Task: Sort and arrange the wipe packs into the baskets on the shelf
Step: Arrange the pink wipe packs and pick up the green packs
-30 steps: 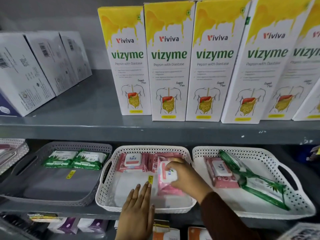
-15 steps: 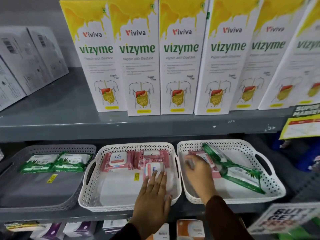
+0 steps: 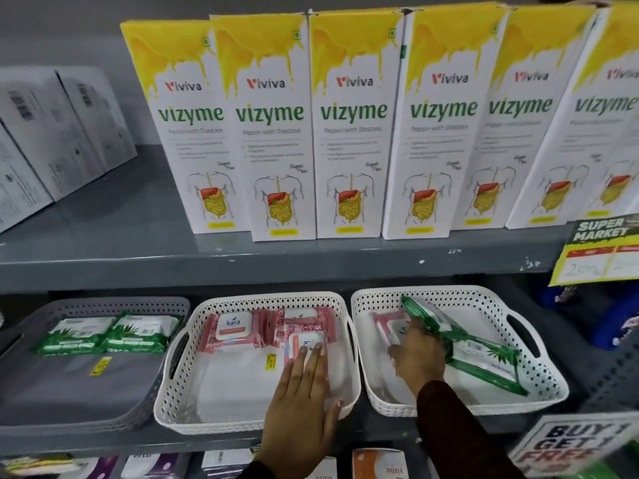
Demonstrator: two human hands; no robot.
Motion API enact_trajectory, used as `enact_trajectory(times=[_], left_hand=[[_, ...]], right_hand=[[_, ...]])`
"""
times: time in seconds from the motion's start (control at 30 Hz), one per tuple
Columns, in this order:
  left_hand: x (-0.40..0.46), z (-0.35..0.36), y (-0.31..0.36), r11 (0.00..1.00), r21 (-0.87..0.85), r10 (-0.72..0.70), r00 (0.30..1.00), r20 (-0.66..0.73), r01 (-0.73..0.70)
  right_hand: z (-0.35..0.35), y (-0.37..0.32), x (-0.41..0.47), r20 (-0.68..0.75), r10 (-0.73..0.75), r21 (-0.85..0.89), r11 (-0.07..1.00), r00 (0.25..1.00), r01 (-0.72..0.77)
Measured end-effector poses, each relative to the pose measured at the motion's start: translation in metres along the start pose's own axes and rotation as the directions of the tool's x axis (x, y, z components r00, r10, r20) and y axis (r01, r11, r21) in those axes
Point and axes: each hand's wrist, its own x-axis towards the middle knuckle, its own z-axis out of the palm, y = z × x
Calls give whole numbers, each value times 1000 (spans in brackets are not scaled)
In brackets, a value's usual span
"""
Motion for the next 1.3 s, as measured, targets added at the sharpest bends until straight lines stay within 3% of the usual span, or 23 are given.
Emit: enact_trajectory(times=[0.2, 0.4, 0.53, 0.6, 0.73, 0.83, 1.03, 1.23, 1.3], left_hand=[[-39, -1, -53, 996, 75, -39, 999, 15, 38], [-80, -4, -106, 990, 64, -122, 992, -44, 125], [-103, 0, -144, 995, 79, -51, 985, -166, 65], [-110, 5, -156, 996, 82, -18, 971, -238, 38], [-123, 14, -166, 993, 109, 71, 936, -344, -35], [-127, 15, -174, 987, 139, 127, 933, -338, -84], [-124, 21, -181, 982, 172, 141, 920, -366, -83], [-115, 17, -159, 983, 160, 148, 893, -424, -87], [-108, 17, -144, 978, 166, 185, 880, -437, -123]], right_hand=[[1, 2, -11, 11, 86, 67, 994, 996, -86], [-39, -37, -41, -32, 207, 266, 945, 978, -191], [-60, -85, -69, -247, 115, 314, 949, 962, -33], [-60, -115, -82, -273, -8, 306, 947, 962, 95], [-10, -168, -111, -30, -193, 446, 876, 981, 186], [39, -200, -131, 141, -304, 462, 862, 942, 210], [102, -213, -137, 126, -462, 133, 885, 878, 447], [73, -206, -133, 295, -458, 384, 860, 838, 335], [54, -199, -129, 210, -437, 444, 840, 875, 312]])
